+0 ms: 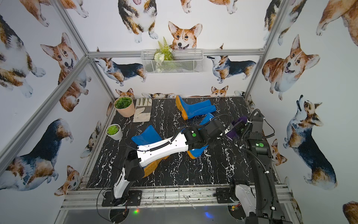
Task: Wipe the rubber boots with a cloth
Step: Adjust the rubber boot at the center of the board.
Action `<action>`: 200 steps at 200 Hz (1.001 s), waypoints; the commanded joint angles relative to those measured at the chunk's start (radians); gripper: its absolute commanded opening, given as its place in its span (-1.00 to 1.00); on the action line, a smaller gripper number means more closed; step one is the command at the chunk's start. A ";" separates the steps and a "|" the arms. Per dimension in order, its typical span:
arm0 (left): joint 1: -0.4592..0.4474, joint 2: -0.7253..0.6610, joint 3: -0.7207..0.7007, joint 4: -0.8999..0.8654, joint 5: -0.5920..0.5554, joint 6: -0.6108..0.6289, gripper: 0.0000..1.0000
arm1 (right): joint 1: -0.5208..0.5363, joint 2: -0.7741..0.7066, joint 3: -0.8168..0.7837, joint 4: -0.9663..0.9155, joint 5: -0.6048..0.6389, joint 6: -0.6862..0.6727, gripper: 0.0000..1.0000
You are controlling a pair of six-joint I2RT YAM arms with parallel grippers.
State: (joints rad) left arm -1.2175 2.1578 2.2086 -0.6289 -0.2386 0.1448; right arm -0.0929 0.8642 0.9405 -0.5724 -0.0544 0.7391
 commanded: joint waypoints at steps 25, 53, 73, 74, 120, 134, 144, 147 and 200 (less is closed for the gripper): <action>0.037 0.051 0.291 0.052 0.218 -0.093 -1.00 | 0.003 -0.017 0.036 -0.089 0.020 0.010 -1.00; 0.068 -0.116 0.007 0.276 0.220 -0.259 -1.00 | 0.011 -0.010 0.087 -0.126 0.035 -0.022 -1.00; 0.110 -0.268 -0.387 0.513 0.134 -0.447 -1.00 | 0.024 0.001 0.112 -0.135 0.043 -0.061 -1.00; 0.114 -0.272 -0.403 0.522 0.129 -0.457 -1.00 | 0.026 0.002 0.112 -0.135 0.043 -0.062 -1.00; 0.393 -0.296 -1.032 0.739 0.241 -1.024 -1.00 | 0.084 0.071 0.084 -0.152 0.007 -0.101 -1.00; 0.435 -0.266 -1.096 0.751 0.304 -1.050 -1.00 | 0.119 0.105 0.079 -0.170 -0.001 -0.104 -1.00; 0.438 -0.270 -1.136 0.761 0.313 -1.041 -1.00 | 0.142 0.120 0.072 -0.180 0.001 -0.106 -1.00; 0.437 -0.276 -1.145 0.762 0.311 -1.038 -1.00 | 0.148 0.124 0.069 -0.183 0.002 -0.106 -1.00; 0.420 -0.455 -1.256 0.640 0.218 -0.918 -0.53 | 0.171 0.110 -0.040 -0.214 0.017 -0.106 -1.00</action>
State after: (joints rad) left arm -0.7940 1.8072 0.9874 0.0528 0.0322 -0.8261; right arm 0.0731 0.9840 0.9535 -0.7437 -0.0528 0.6342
